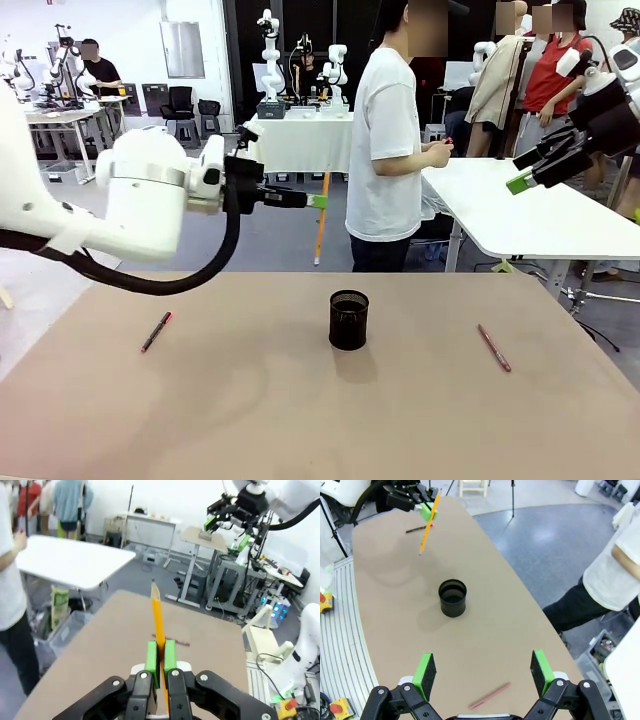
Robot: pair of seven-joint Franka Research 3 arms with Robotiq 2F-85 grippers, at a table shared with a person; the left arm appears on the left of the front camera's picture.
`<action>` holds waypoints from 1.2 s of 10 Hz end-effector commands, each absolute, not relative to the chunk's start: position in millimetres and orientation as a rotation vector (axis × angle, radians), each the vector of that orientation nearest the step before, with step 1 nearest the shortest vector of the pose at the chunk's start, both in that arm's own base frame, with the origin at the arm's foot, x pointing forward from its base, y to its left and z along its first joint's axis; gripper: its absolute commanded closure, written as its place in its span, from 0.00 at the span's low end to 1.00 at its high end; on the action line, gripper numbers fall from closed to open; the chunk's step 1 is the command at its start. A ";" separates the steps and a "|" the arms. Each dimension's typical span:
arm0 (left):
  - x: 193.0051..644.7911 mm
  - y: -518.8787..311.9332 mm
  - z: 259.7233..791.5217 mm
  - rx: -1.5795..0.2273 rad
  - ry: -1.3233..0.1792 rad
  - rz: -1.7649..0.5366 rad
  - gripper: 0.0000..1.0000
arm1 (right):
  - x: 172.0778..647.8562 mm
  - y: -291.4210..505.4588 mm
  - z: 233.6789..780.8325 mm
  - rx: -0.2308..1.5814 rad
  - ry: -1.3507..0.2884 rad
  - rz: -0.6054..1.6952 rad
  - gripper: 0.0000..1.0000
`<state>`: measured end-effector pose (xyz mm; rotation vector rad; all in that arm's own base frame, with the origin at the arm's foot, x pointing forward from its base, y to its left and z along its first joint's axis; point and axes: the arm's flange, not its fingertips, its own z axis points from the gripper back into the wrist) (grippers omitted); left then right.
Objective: Place the pens into the pen holder.
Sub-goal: Pick up a writing instrument from the table and place it into the Pen holder.
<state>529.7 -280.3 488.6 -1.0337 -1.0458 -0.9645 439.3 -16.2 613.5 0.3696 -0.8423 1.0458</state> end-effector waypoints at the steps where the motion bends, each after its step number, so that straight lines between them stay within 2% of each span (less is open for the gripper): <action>1: 541.0 -296.9 464.2 -1.085 -1.117 -1.001 1.00 | 439.9 -16.3 614.5 0.376 -0.856 1.054 0.00; 4: 544.3 -316.6 420.1 -1.022 -1.190 -1.029 1.00 | 439.9 -16.3 614.5 0.376 -0.856 1.054 0.00; 8: 550.1 -319.3 386.6 -1.126 -1.142 -1.043 1.00 | 439.9 -16.3 614.5 0.376 -0.856 1.054 0.00; 10: 550.4 -321.3 368.7 -1.130 -1.092 -1.028 1.00 | 439.9 -16.3 614.5 0.376 -0.856 1.054 0.00; 12: 555.8 -319.7 360.2 -1.113 -1.110 -1.022 1.00 | 439.9 -16.3 614.5 0.376 -0.856 1.054 0.00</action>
